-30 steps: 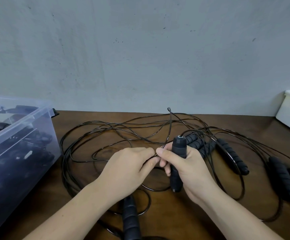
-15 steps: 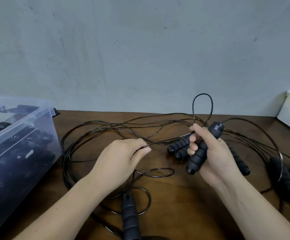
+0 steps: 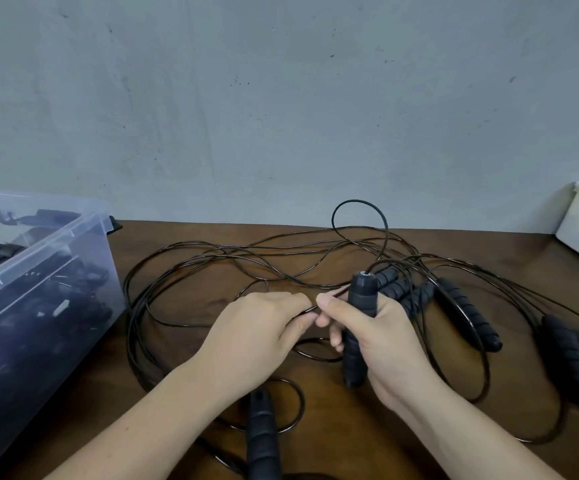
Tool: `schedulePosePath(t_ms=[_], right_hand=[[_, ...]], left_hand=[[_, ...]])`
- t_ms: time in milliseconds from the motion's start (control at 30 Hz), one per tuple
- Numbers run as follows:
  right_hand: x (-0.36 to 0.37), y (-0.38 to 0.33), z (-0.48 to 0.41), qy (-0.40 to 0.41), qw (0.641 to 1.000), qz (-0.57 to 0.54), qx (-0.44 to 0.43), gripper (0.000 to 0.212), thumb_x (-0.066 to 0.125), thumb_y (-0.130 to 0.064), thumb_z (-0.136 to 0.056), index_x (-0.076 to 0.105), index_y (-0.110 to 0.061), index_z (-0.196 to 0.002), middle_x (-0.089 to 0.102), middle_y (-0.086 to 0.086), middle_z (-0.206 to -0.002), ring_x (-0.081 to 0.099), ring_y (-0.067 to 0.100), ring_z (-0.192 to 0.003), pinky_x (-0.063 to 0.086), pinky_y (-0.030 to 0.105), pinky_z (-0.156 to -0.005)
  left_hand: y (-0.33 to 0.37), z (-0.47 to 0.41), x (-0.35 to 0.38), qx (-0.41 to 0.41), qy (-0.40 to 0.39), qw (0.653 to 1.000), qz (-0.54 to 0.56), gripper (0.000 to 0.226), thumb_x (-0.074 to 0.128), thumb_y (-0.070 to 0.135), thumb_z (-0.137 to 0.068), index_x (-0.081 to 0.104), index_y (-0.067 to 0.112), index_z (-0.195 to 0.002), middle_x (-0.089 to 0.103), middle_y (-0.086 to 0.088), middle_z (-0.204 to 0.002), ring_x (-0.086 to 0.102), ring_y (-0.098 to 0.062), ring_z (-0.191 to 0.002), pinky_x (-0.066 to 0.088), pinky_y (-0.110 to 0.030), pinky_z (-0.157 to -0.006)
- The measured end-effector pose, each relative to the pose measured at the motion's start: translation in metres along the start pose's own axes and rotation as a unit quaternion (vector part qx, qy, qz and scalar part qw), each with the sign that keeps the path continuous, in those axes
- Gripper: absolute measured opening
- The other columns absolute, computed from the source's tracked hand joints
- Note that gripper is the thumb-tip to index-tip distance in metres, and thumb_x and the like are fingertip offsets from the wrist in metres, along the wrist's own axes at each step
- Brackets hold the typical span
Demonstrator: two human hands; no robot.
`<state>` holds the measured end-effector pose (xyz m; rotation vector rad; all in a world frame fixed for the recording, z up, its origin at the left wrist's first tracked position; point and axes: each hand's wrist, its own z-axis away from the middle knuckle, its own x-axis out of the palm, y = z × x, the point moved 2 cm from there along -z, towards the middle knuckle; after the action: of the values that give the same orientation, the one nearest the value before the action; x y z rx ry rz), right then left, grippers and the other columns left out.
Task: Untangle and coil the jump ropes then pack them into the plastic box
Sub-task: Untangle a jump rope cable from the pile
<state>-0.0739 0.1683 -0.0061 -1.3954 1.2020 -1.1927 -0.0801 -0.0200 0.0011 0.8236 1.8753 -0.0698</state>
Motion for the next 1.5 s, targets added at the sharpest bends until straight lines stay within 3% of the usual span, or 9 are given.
schedulePosePath(t_ms=[167,333,533,733,1033,1167,1267,1367,1500], right_hand=[[-0.013,-0.012,-0.009,0.04,0.997,-0.064,0.005,0.016,0.078,-0.017,-0.093,0.075,-0.006,-0.082,0.069,0.015,-0.077,0.051,0.018,-0.058,0.046,0.028,-0.059],[-0.043,-0.026,-0.023,0.096,0.979,-0.18,0.02,0.014,0.074,-0.017,-0.097,0.065,-0.006,-0.097,0.062,0.007,-0.079,0.048,0.015,-0.057,0.045,0.024,-0.052],[-0.022,-0.013,-0.015,0.049,0.99,-0.125,0.046,0.03,0.077,-0.021,-0.094,0.072,0.001,-0.113,0.071,0.014,-0.086,0.05,0.018,-0.059,0.046,0.025,-0.054],[0.001,0.001,-0.001,-0.03,0.999,-0.017,0.029,0.015,0.075,-0.017,-0.097,0.08,-0.006,-0.087,0.078,0.013,-0.087,0.058,0.016,-0.062,0.049,0.027,-0.058],[-0.02,-0.018,-0.012,0.056,0.994,-0.096,0.018,0.015,0.076,-0.015,-0.094,0.071,-0.01,-0.081,0.067,0.013,-0.08,0.05,0.018,-0.06,0.045,0.031,-0.064],[-0.033,-0.024,-0.018,0.086,0.985,-0.147,0.019,0.017,0.073,-0.013,-0.097,0.065,-0.011,-0.082,0.061,0.01,-0.079,0.047,0.018,-0.059,0.045,0.029,-0.059],[-0.031,-0.023,-0.017,0.075,0.987,-0.144,0.016,0.012,0.073,-0.016,-0.097,0.069,-0.005,-0.093,0.064,0.012,-0.081,0.048,0.019,-0.058,0.048,0.027,-0.057],[-0.022,-0.016,-0.014,0.039,0.992,-0.121,0.017,0.026,0.075,-0.018,-0.095,0.073,0.003,-0.11,0.067,0.014,-0.083,0.048,0.02,-0.059,0.046,0.028,-0.058],[-0.004,-0.006,-0.003,-0.03,0.999,-0.042,0.002,0.013,0.076,-0.017,-0.095,0.08,-0.007,-0.102,0.071,0.016,-0.082,0.054,0.018,-0.058,0.048,0.027,-0.057]], left_hand=[[-0.004,-0.001,-0.003,-0.021,0.009,1.0,0.004,0.024,0.047,0.052,-0.106,0.066,0.037,-0.102,0.062,0.014,-0.084,0.059,-0.007,-0.083,0.049,-0.027,-0.067],[-0.01,-0.003,-0.007,-0.047,0.015,0.999,0.016,0.021,0.051,0.049,-0.107,0.066,0.037,-0.099,0.061,0.016,-0.08,0.06,-0.007,-0.082,0.048,-0.025,-0.066],[-0.007,-0.003,-0.004,-0.039,0.013,0.999,0.016,0.019,0.051,0.048,-0.109,0.066,0.038,-0.105,0.062,0.016,-0.082,0.061,-0.008,-0.081,0.051,-0.029,-0.067],[-0.004,0.0,-0.003,-0.021,0.009,1.0,0.017,0.029,0.041,0.052,-0.105,0.066,0.038,-0.106,0.063,0.013,-0.085,0.061,-0.01,-0.082,0.053,-0.037,-0.067],[-0.005,-0.002,-0.006,-0.035,0.018,0.999,0.014,0.021,0.049,0.05,-0.107,0.063,0.037,-0.1,0.057,0.015,-0.078,0.057,-0.007,-0.078,0.042,-0.023,-0.061],[-0.006,-0.002,-0.007,-0.045,0.011,0.999,0.009,0.021,0.048,0.049,-0.107,0.063,0.037,-0.099,0.056,0.017,-0.077,0.057,-0.007,-0.079,0.04,-0.021,-0.061],[-0.004,-0.002,-0.008,-0.044,0.003,0.999,0.005,0.021,0.047,0.049,-0.108,0.061,0.036,-0.099,0.056,0.014,-0.077,0.057,-0.009,-0.078,0.043,-0.024,-0.061],[-0.002,-0.002,-0.008,-0.038,0.0,0.999,0.004,0.022,0.047,0.049,-0.108,0.063,0.036,-0.102,0.057,0.013,-0.079,0.057,-0.01,-0.078,0.048,-0.028,-0.063],[0.002,0.0,-0.005,-0.01,0.007,1.0,-0.001,0.02,0.047,0.046,-0.107,0.061,0.035,-0.099,0.057,0.011,-0.08,0.057,-0.012,-0.076,0.049,-0.034,-0.062]])
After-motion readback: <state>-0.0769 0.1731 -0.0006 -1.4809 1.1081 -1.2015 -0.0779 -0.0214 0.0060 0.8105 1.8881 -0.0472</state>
